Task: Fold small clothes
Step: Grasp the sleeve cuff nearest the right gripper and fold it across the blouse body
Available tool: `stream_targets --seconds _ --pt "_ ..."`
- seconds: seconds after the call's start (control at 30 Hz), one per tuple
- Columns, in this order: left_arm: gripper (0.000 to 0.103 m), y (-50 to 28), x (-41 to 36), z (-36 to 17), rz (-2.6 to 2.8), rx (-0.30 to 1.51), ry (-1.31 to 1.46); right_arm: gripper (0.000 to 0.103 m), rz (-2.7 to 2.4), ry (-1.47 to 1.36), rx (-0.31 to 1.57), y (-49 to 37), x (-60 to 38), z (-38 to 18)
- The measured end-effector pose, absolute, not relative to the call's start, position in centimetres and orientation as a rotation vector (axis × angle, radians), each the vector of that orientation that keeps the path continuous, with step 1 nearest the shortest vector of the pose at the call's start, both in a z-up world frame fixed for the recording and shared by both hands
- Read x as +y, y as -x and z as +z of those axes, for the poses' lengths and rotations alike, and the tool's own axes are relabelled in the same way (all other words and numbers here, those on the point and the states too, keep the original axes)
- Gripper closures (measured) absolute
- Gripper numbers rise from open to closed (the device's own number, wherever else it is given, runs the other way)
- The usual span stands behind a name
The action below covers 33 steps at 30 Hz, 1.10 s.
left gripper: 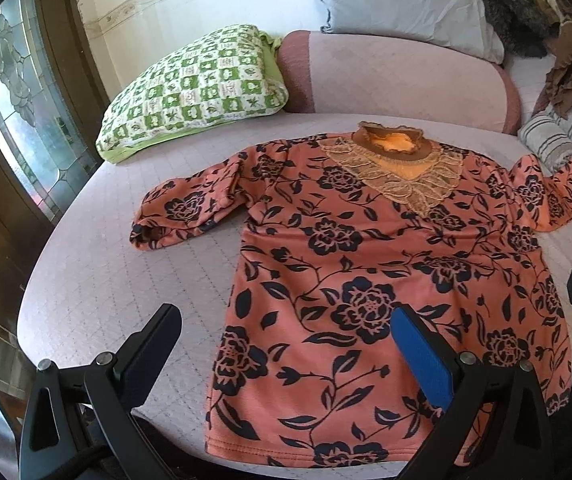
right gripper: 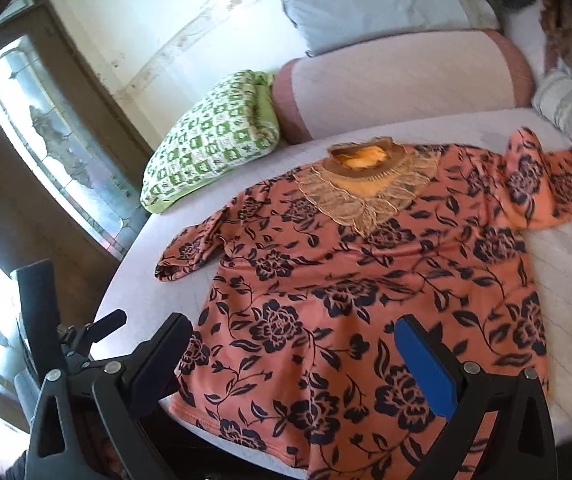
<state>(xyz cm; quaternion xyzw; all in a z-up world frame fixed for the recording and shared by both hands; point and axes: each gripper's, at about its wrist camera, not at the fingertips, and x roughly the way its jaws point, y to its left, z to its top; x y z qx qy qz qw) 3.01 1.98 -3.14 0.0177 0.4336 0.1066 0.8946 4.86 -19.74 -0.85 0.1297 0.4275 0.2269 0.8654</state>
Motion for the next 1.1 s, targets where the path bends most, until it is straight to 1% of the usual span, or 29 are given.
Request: stream_targets --seconds 0.27,0.7,1.0,1.1 --pt "0.0 -3.7 1.5 -3.3 0.223 0.904 -0.065 0.0 0.385 -0.164 0.849 -5.2 -19.7 -0.8" --pt "0.0 -3.8 1.5 -3.2 0.225 0.903 -0.069 0.0 0.287 -0.074 0.792 -5.3 -19.9 -0.4" --pt "0.0 -3.6 1.5 -3.0 0.22 0.897 -0.071 0.0 0.265 -0.044 0.765 -5.0 -19.9 -0.1" --pt "0.0 -3.8 1.5 -3.3 0.213 0.899 -0.062 0.0 0.307 -0.095 0.792 -5.6 -21.0 -0.5"
